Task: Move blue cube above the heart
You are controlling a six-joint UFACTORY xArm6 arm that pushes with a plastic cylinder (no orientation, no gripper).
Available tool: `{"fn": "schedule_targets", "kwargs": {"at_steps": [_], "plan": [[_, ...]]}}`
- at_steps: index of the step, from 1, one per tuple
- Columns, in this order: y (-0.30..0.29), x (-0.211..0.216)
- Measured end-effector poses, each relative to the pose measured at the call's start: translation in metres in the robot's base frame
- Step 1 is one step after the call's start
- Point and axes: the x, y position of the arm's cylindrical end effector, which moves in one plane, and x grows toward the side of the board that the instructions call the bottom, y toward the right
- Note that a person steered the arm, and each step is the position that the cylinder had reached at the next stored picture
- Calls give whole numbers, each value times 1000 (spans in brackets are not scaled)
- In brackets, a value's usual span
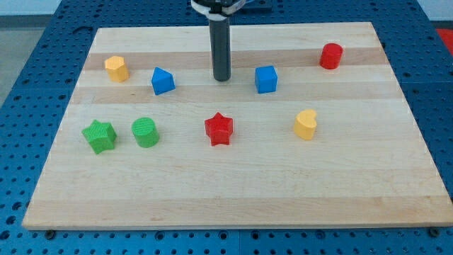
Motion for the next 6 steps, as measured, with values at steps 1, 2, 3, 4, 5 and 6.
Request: {"fn": "schedule_targets", "kwargs": {"at_steps": [1,2,3,4,5,6], "plan": [[34,2],[99,-2],[129,-3],[102,-3],[85,11],[80,34]]}}
